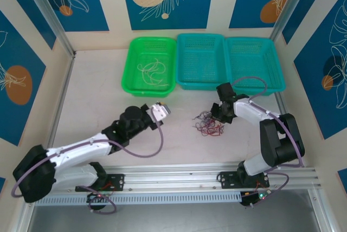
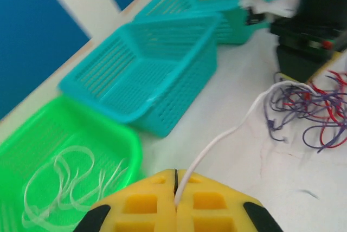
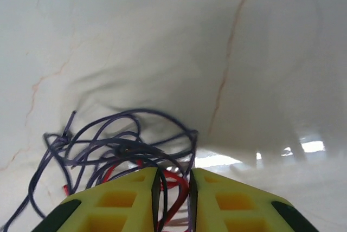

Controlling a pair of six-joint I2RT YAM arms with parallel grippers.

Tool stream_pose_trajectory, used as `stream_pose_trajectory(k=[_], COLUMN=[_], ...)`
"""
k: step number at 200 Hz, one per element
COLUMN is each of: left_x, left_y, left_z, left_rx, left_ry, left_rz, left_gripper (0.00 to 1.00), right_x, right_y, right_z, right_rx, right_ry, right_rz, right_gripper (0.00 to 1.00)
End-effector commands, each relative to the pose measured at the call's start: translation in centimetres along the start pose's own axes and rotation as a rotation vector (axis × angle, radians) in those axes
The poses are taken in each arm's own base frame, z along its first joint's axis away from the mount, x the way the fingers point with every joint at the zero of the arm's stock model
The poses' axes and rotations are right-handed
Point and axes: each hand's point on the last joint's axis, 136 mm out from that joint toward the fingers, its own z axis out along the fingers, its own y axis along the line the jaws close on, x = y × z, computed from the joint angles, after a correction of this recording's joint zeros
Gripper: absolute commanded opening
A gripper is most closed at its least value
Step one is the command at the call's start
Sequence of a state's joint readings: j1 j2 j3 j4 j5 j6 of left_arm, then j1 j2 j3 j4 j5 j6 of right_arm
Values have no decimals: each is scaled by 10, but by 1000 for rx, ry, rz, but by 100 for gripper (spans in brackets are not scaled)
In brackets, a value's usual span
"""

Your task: Untangle the cables

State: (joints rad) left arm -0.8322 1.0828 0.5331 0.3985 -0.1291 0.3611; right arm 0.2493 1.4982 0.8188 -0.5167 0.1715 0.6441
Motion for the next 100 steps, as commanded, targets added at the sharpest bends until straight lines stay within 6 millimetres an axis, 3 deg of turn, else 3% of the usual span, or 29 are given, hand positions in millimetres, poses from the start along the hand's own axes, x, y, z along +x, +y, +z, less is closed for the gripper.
stream_pose_trajectory(k=[1,28,52,84,100], left_x=[37,59,56,10,-17], left_y=[36,58,65,63,72], left_z=[-19,-40,-50,-51,-51], left_rx=[-136,-209,-199,-81,-57], left_ry=[133,205,199,74,14], left_rz=[-326,-512,-602,-645,-655], left_gripper=[0,0,0,0,0], right_x=[-6,-17,-21,-18,-16], right_y=[-22,-32,-23,9,22], right_z=[6,-7,-20,-39,-52], right_rx=[54,41,-30,-151,-203], right_ry=[-16,-63,-91,-89,-105], right_rz=[66,118,106,36,13], right_gripper=[22,23,24,31,40])
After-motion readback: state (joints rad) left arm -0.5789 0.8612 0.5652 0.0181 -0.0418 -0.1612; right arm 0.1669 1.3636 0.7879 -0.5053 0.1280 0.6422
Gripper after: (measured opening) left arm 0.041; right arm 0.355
